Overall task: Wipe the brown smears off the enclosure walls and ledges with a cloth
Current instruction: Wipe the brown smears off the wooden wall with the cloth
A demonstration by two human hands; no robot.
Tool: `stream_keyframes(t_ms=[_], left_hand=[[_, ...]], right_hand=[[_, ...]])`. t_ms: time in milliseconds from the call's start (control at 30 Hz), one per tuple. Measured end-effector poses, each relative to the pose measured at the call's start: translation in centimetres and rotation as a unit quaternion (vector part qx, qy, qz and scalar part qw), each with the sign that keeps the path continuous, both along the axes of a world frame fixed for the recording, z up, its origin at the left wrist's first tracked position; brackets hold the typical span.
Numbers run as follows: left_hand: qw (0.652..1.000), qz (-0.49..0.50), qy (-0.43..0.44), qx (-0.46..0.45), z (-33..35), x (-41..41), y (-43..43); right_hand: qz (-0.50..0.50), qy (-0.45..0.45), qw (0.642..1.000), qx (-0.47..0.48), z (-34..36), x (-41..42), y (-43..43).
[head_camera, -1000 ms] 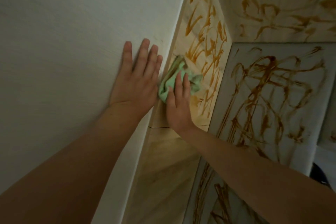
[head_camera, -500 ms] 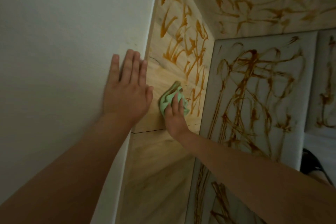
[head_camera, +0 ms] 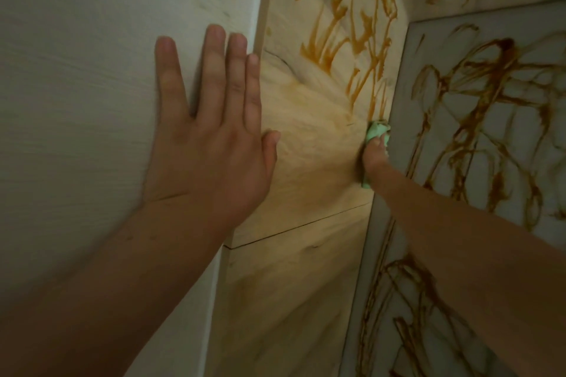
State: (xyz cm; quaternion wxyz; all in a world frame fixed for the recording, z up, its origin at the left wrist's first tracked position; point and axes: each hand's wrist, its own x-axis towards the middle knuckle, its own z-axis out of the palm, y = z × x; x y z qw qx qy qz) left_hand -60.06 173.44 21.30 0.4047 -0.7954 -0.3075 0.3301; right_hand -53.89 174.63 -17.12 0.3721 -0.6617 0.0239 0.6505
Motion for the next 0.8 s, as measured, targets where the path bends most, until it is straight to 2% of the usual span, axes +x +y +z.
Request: stream_keyframes(t_ms=[100, 200, 233, 300, 400, 500, 600, 733, 800], left_hand=[[1.000, 0.005, 0.012, -0.021, 0.2, 0.3, -0.1], [1.000, 0.013, 0.008, -0.020, 0.4, 0.7, -0.1], [1.000, 0.010, 0.013, -0.010, 0.4, 0.8, -0.1], [1.000, 0.018, 0.009, -0.006, 0.4, 0.9, -0.1], [1.000, 0.016, -0.006, -0.010, 0.3, 1.1, -0.1], [1.000, 0.008, -0.020, -0.005, 0.2, 0.9, 0.0], [0.999, 0.010, -0.035, -0.013, 0.2, 0.9, 0.0], [0.999, 0.000, -0.033, -0.014, 0.0, 0.6, 0.0], [0.999, -0.007, -0.034, -0.011, -0.3, 0.0, 0.1]], right_hand=[[-0.002, 0.051, 0.998, -0.046, -3.9, -1.5, -1.3], [-0.036, 0.136, 0.987, -0.073, -15.2, -6.3, -3.8], [-0.066, 0.162, 0.979, -0.102, -15.5, -7.3, -4.1], [-0.069, 0.162, 0.977, -0.124, -9.6, -7.2, -5.0], [-0.023, 0.066, 0.998, 0.001, 6.6, -3.9, -4.3], [-0.066, -0.006, 0.992, 0.107, 10.3, -2.3, -2.4], [-0.070, -0.056, 0.986, 0.141, 7.3, 1.3, 1.7], [-0.105, 0.024, 0.993, 0.038, 0.2, 4.8, 4.5], [-0.096, 0.060, 0.994, 0.002, -5.7, 4.7, 4.8]])
